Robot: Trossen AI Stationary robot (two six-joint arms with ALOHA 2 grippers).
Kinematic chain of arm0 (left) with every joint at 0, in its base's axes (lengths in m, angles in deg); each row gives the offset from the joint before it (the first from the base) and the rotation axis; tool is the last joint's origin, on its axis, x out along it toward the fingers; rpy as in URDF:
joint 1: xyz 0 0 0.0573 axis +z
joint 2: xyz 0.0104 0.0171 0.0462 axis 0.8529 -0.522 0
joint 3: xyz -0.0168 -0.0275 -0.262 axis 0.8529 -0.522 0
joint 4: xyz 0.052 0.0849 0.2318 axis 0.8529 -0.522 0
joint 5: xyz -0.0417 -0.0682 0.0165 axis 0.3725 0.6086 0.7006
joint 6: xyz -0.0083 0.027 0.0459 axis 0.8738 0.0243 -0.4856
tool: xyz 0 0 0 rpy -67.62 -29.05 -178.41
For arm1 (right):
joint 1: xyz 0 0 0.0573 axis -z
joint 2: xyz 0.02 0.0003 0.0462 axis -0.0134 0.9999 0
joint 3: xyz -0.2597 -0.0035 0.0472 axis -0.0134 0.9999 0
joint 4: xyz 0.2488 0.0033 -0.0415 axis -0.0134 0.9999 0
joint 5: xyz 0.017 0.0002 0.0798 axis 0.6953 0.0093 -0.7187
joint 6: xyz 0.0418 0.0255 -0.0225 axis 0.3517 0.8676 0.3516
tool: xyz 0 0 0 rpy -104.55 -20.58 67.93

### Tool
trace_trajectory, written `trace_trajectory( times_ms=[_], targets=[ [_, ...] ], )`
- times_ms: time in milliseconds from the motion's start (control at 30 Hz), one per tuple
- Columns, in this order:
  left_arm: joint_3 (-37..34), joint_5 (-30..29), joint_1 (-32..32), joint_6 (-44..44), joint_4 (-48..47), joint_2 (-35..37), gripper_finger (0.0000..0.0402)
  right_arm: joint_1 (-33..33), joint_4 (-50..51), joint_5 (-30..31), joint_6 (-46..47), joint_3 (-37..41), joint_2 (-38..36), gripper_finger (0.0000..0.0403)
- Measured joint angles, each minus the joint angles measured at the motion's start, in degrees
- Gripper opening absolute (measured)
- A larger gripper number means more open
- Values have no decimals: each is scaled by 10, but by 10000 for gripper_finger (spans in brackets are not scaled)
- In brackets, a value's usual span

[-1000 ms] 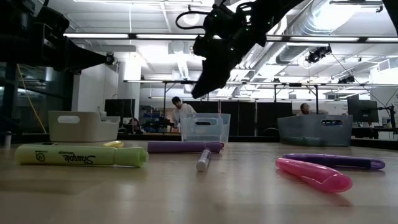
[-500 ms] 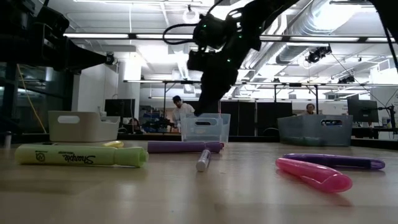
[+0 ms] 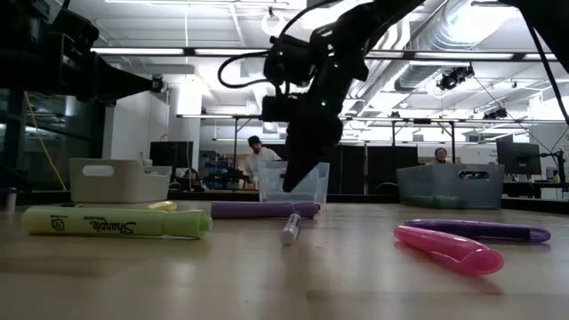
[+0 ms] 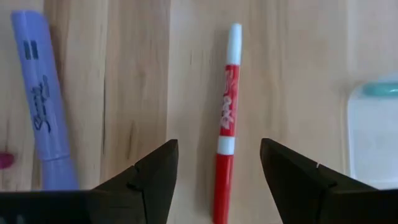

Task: Pick & Place Markers
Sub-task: Put the red marker pen into the transparent bin

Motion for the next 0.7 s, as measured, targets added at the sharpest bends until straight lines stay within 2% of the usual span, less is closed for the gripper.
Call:
trace_trajectory(
  times_ms=[500,700],
  targets=[
    [0,0,0,0,0,0,1,0,-34,13,29,12,36,217],
    [0,0,0,0,0,0,1,0,-32,13,30,12,36,201]
  ],
)
